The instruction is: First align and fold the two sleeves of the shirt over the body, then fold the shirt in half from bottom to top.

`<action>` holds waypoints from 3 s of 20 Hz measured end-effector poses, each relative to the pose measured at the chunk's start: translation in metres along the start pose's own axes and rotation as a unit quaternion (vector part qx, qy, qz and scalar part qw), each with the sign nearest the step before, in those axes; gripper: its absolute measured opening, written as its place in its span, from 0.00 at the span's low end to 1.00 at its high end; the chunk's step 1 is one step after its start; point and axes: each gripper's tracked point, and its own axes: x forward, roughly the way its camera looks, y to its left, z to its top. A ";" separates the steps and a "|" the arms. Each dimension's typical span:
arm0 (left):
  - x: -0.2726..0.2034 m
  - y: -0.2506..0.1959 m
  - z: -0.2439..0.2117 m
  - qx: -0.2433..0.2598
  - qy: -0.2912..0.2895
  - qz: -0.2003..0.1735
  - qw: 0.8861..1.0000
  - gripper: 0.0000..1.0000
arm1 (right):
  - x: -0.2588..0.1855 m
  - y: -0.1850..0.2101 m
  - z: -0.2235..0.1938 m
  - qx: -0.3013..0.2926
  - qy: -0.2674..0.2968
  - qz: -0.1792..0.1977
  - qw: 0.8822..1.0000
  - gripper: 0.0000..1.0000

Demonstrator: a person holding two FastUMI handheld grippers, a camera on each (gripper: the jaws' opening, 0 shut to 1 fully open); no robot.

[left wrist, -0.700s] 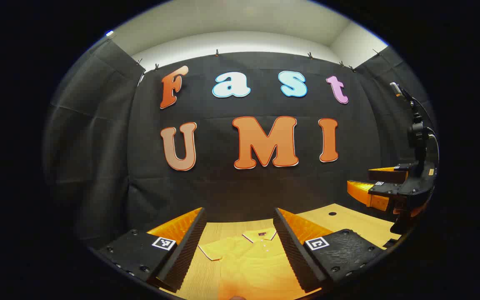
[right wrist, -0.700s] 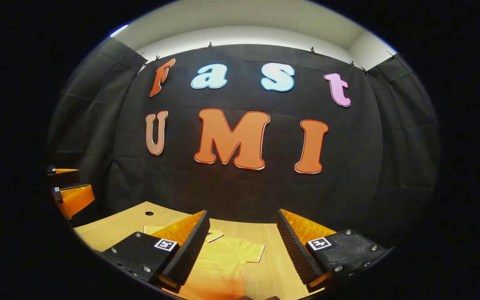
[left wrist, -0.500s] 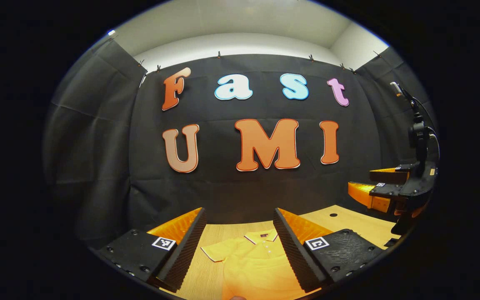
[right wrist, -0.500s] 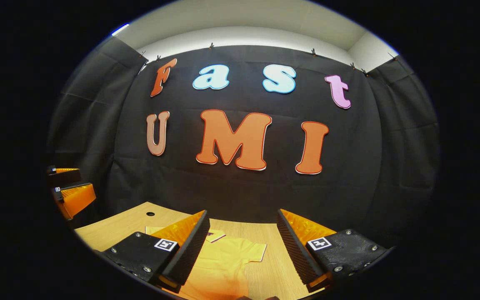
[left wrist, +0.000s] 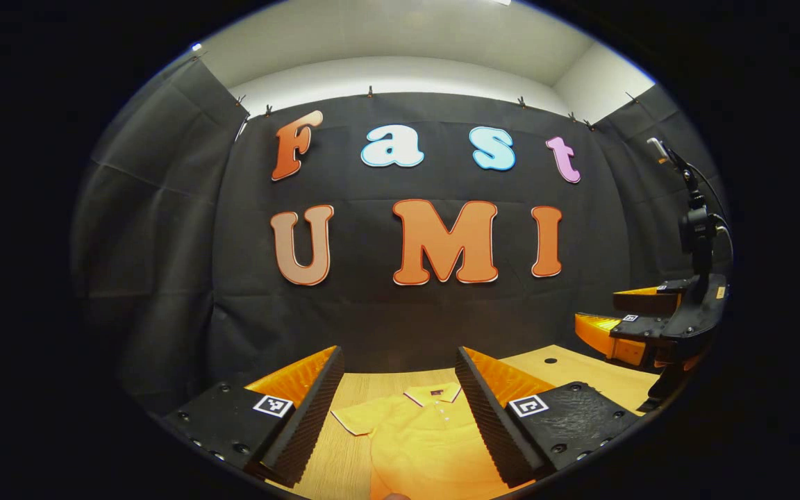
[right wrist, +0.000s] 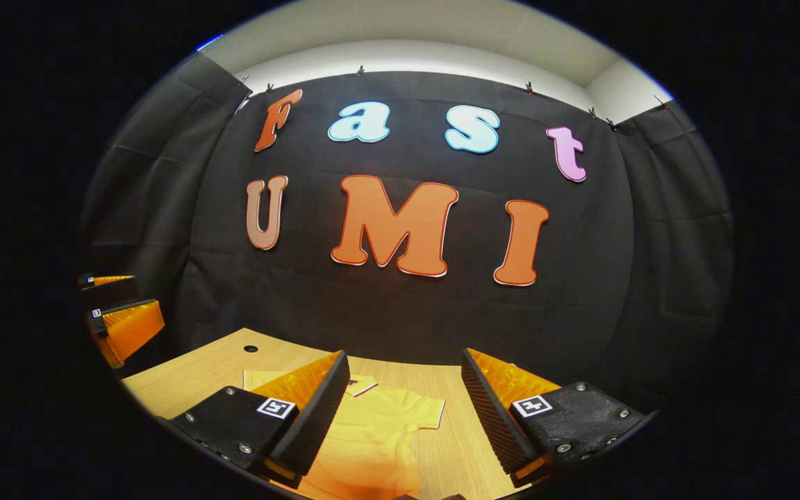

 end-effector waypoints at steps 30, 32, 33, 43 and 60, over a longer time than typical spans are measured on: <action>0.041 0.016 -0.022 0.053 0.065 0.150 0.985 0.97 | 0.200 -0.068 -0.226 0.055 0.388 0.030 0.919 0.95; 0.044 0.020 -0.030 0.056 0.078 0.163 0.982 0.97 | 0.206 -0.070 -0.255 0.077 0.448 0.030 0.890 0.95; 0.046 0.022 -0.032 0.058 0.083 0.170 0.980 0.97 | 0.208 -0.071 -0.271 0.086 0.478 0.032 0.873 0.94; 0.031 0.021 -0.064 0.063 0.144 0.219 0.963 0.97 | 0.230 -0.059 -0.364 0.089 0.619 0.052 0.778 0.84; 0.034 -0.010 -0.081 0.097 0.176 0.212 0.957 1.00 | 0.259 -0.047 -0.383 0.091 0.632 0.073 0.766 0.12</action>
